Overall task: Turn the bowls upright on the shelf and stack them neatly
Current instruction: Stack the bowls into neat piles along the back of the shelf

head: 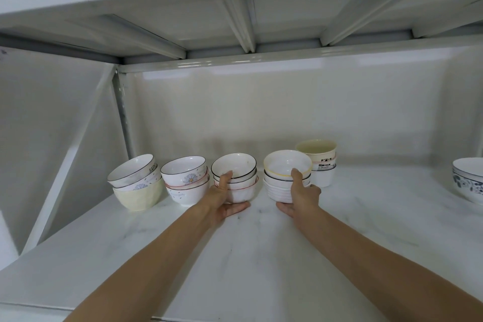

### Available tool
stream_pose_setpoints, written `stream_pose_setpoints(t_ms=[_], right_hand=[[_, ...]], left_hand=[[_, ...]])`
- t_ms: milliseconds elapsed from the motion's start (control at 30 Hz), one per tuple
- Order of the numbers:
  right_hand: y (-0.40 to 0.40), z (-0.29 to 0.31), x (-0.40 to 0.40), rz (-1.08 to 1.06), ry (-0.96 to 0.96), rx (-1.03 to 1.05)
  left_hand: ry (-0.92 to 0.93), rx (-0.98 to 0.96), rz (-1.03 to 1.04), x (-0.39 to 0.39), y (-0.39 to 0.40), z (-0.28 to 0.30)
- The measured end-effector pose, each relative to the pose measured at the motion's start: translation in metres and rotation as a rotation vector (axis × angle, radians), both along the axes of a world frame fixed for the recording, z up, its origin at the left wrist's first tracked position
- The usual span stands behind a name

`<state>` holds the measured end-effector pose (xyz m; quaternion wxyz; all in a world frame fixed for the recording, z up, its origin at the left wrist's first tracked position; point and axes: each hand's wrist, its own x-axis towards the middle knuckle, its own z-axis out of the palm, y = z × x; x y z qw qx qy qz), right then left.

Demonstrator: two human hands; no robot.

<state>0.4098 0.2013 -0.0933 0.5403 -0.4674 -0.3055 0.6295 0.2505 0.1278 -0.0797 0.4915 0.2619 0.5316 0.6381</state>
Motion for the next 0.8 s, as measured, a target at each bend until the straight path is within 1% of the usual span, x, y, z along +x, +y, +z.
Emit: stream_pose_setpoints(t_ms=[200, 300, 400, 467, 533, 600, 667, 800], right_hand=[[-0.002, 0.003, 0.007, 0.074, -0.045, 0.009], [-0.004, 0.004, 0.016, 0.149, -0.123, 0.023], [-0.001, 0.004, 0.033, 0.149, -0.236, 0.072], [0.005, 0.005, 0.049, 0.079, -0.304, 0.100], [0.011, 0.007, 0.068, 0.028, -0.324, 0.112], [0.016, 0.009, 0.084, 0.010, -0.293, 0.103], [0.018, 0.009, 0.098, -0.006, -0.246, 0.088], [0.022, 0.007, 0.125, -0.034, -0.197, 0.092]], left_hand=[[0.028, -0.012, 0.045, 0.011, -0.004, 0.002], [0.085, -0.027, 0.077, 0.019, -0.011, 0.000], [0.053, -0.068, 0.087, 0.028, -0.023, 0.000], [-0.002, -0.091, 0.041, 0.039, -0.036, 0.000], [-0.035, -0.140, -0.067, 0.055, -0.046, -0.001], [-0.050, -0.170, -0.193, 0.076, -0.046, 0.000], [-0.039, -0.184, -0.275, 0.102, -0.037, -0.001], [-0.010, -0.159, -0.332, 0.154, -0.009, 0.001]])
